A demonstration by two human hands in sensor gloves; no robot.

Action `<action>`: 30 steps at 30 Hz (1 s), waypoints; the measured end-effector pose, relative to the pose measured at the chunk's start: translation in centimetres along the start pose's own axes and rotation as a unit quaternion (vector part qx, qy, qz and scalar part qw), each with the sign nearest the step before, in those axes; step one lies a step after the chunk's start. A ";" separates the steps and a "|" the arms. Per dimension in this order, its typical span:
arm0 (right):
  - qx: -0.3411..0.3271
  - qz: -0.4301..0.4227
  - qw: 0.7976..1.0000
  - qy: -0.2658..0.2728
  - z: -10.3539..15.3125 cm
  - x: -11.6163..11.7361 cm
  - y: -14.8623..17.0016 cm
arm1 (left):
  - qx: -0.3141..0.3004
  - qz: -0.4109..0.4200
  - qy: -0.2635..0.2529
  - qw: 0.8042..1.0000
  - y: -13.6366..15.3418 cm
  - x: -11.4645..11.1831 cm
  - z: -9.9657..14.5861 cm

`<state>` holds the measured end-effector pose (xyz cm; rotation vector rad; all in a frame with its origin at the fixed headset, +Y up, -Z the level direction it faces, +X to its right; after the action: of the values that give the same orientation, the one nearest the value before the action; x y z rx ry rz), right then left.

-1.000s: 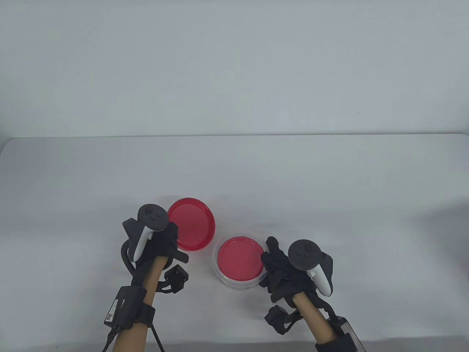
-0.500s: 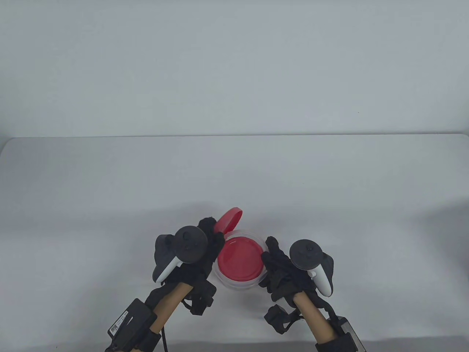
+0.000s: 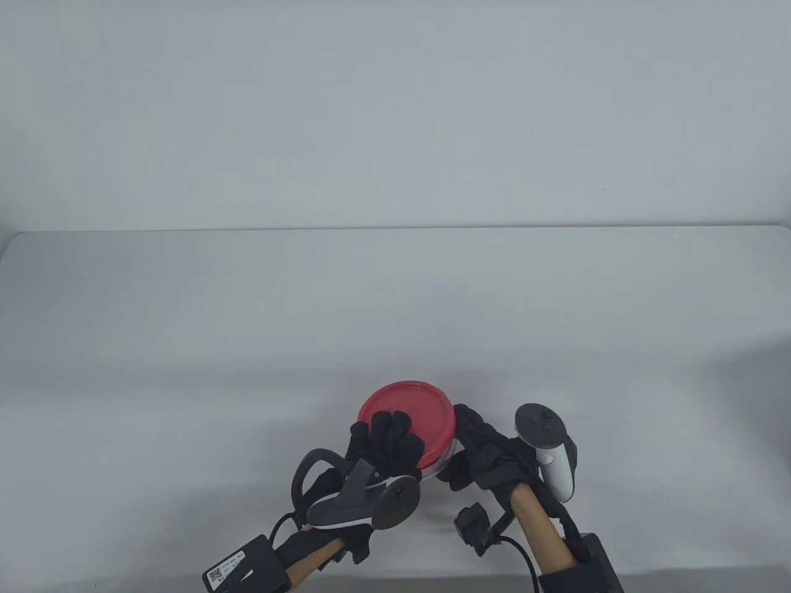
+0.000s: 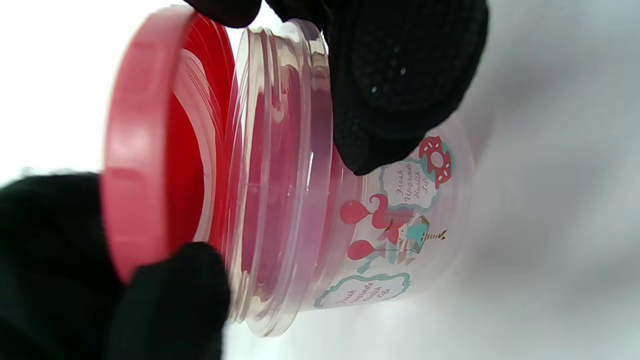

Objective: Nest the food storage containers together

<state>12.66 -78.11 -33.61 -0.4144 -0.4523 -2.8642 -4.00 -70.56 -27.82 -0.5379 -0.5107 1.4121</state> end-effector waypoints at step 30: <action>0.031 -0.120 0.991 -0.051 -1.3 0.5 2.1 | -0.031 -0.012 0.041 0.999 -0.4 -1.1 0.2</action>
<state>12.39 -80.60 -34.12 -0.5305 -0.6488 -3.0600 -3.93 -71.70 -27.49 -0.6354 -0.4955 1.3485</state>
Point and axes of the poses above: the tracker on the back of each hand, its own y axis roughly to the little-finger side, its own z axis roughly from the fingertips to the wrist, x = y × z, the point moved 5 cm from there along -z, roughly from the wrist to the fingertips, and after that the axes turned 3 degrees about -x, right-handed, at the moved point
